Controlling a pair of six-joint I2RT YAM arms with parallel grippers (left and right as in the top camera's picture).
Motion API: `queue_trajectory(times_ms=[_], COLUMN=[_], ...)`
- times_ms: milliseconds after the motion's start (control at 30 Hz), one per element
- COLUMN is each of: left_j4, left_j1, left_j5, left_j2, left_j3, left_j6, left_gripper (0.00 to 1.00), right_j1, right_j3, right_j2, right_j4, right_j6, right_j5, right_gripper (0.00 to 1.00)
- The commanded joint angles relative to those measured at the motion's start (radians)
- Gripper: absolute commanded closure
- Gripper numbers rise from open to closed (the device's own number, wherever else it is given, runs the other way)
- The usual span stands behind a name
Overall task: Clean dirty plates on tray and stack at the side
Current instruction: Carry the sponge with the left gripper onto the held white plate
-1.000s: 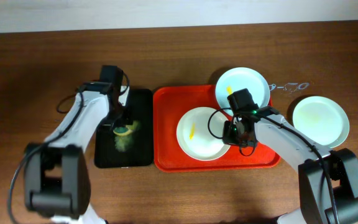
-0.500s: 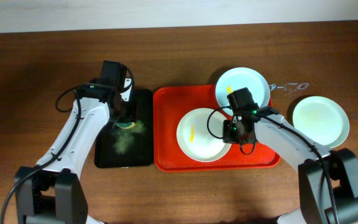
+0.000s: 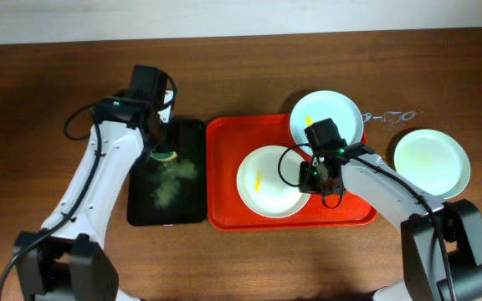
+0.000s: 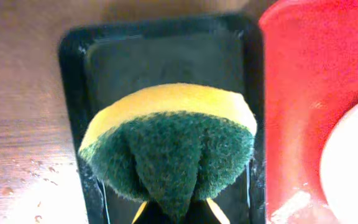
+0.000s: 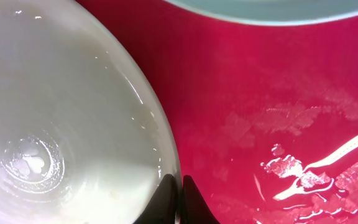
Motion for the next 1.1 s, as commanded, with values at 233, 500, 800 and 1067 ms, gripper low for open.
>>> queue_trajectory(times_ms=[233, 500, 800, 1067], left_j4=[-0.158, -0.068, -0.028, -0.031], left_j1=[-0.198, -0.483, -0.496, -0.426], left_j5=[0.149, 0.151, 0.135, 0.248], left_j2=[0.113, 0.381, 0.444, 0.447], left_j3=[0.235, 0.230, 0.229, 0.229], left_j6=[-0.087, -0.214, -0.261, -0.311], left_gripper=[1.00, 1.00, 1.00, 1.00], right_j1=[0.011, 0.011, 0.011, 0.011], right_j3=[0.016, 0.016, 0.016, 0.016], right_j2=[0.011, 0.011, 0.011, 0.011], right_j4=[-0.003, -0.009, -0.016, -0.019], right_j6=[0.060, 0.064, 0.063, 0.064], right_j5=[-0.030, -0.030, -0.030, -0.030], right_gripper=[0.96, 0.96, 0.96, 0.96])
